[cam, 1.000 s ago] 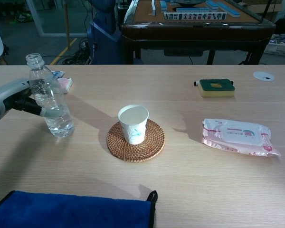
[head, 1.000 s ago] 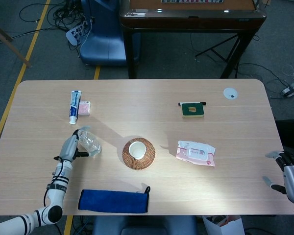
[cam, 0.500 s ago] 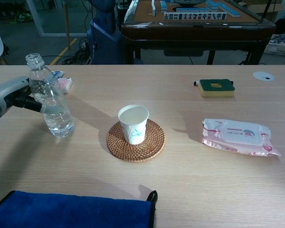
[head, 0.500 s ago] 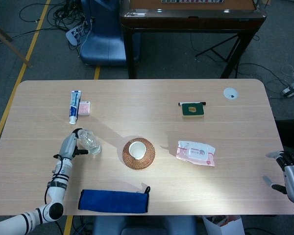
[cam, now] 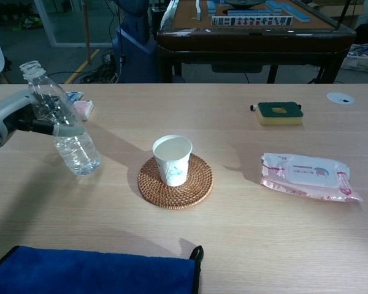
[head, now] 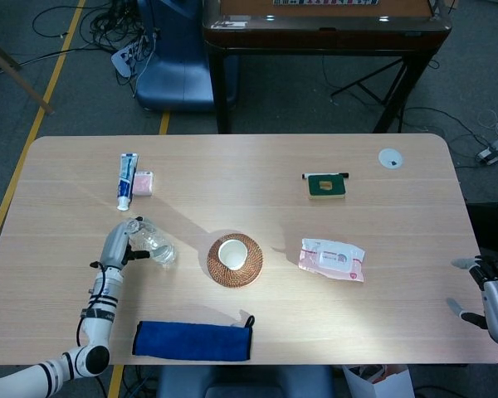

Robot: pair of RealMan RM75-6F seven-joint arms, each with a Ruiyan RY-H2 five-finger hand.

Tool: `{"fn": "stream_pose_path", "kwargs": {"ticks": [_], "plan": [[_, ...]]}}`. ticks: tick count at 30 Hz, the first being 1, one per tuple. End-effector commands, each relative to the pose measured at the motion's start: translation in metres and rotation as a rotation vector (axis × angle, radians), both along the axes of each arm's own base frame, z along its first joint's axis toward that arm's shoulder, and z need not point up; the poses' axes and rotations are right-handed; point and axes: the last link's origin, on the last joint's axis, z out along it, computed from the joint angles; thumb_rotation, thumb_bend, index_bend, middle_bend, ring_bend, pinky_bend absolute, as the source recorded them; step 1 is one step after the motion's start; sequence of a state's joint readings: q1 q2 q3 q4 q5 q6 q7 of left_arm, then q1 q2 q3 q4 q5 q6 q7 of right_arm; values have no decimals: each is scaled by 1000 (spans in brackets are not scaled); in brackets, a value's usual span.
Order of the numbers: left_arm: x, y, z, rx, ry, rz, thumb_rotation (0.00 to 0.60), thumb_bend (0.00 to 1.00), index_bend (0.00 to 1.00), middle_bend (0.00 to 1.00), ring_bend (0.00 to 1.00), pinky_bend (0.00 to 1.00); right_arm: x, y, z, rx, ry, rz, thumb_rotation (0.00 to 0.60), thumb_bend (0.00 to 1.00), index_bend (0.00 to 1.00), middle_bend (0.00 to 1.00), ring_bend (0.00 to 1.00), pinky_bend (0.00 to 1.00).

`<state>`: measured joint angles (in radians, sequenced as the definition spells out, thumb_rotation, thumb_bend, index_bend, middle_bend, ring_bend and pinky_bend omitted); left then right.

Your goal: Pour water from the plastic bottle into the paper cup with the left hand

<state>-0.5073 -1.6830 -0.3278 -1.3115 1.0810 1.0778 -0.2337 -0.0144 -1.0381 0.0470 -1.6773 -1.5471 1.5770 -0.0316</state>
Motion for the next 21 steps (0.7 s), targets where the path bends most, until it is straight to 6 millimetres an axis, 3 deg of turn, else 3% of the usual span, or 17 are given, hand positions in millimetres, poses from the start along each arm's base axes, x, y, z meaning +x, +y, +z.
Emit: {"fn": "stream_pose_path", "kwargs": {"ticks": [1, 7, 14, 21], "plan": [[1, -1, 1, 10, -9, -7, 600, 39, 604, 601, 339, 251, 0, 0, 0, 0, 0, 0, 600, 49, 356, 386, 246, 482], [5, -4, 9, 44, 24, -45, 600, 39, 632, 638, 363, 251, 0, 0, 0, -1, 0, 1, 600, 49, 356, 386, 246, 483], [20, -6, 18, 120, 297, -151, 600, 39, 677, 698, 433, 251, 0, 0, -1, 4, 2, 1, 600, 48, 356, 388, 246, 482], [39, -7, 14, 159, 506, -221, 600, 51, 710, 752, 445, 251, 0, -1, -2, 6, 3, 0, 600, 49, 356, 388, 246, 482]]}}
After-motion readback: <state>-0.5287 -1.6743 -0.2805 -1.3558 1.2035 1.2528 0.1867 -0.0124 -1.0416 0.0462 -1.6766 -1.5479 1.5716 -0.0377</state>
